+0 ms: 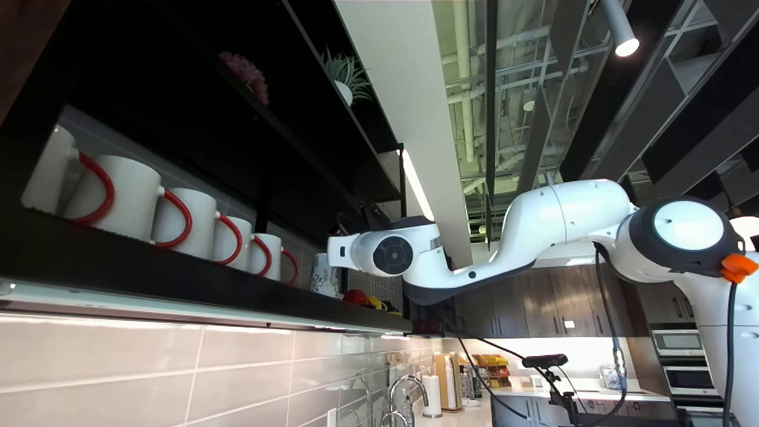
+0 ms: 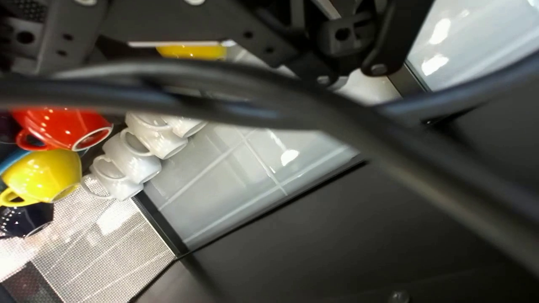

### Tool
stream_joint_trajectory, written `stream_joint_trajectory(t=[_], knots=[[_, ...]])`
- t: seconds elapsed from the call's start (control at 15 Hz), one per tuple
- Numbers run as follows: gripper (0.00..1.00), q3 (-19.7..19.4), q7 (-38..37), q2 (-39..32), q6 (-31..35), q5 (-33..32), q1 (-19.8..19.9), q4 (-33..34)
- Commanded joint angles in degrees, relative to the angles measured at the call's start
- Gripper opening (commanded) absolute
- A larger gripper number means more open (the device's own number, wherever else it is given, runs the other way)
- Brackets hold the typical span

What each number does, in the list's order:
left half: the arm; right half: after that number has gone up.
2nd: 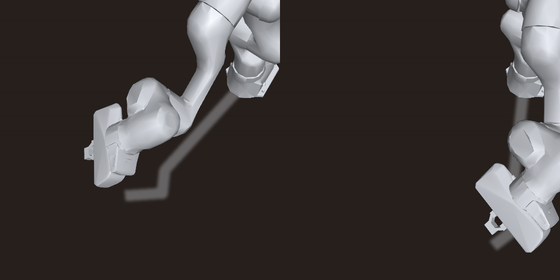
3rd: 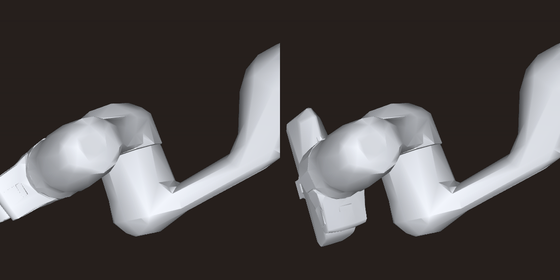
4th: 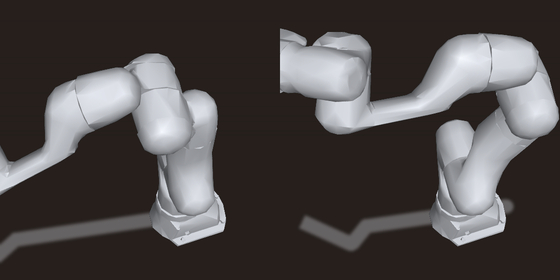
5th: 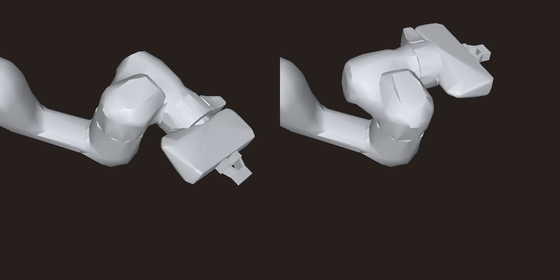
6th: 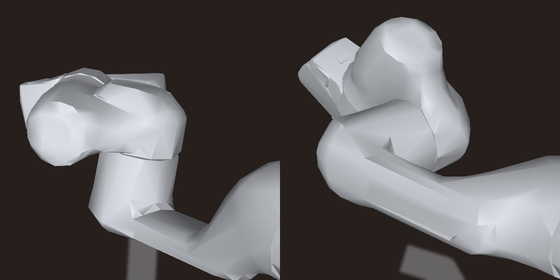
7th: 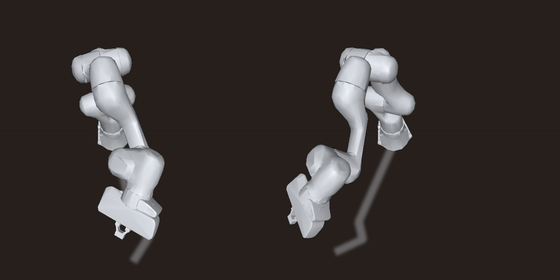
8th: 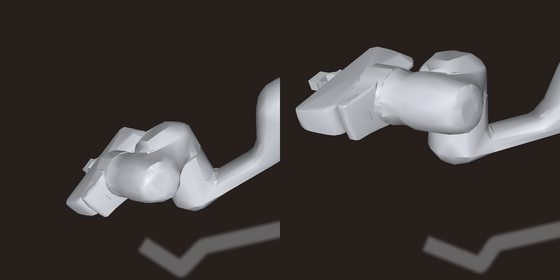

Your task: Stack the cups together, then put them upside down

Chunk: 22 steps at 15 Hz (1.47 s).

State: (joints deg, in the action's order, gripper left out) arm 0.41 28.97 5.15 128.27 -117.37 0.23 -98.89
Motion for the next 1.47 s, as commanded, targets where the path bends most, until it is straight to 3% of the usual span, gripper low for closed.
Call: stream_joint_trajectory(t=[0.0,0.6,1.07,1.4], knots=[[1.0,-0.6,2.2,3.9,3.6,8.4,0.1,-1.5],[1.0,-6.0,13.0,11.3,18.4,44.2,-0.1,-4.4],[1.0,-9.0,10.4,15.8,17.7,63.9,-0.4,-8.8],[1.0,-11.0,10.0,18.5,20.9,78.0,-0.9,-13.1]])
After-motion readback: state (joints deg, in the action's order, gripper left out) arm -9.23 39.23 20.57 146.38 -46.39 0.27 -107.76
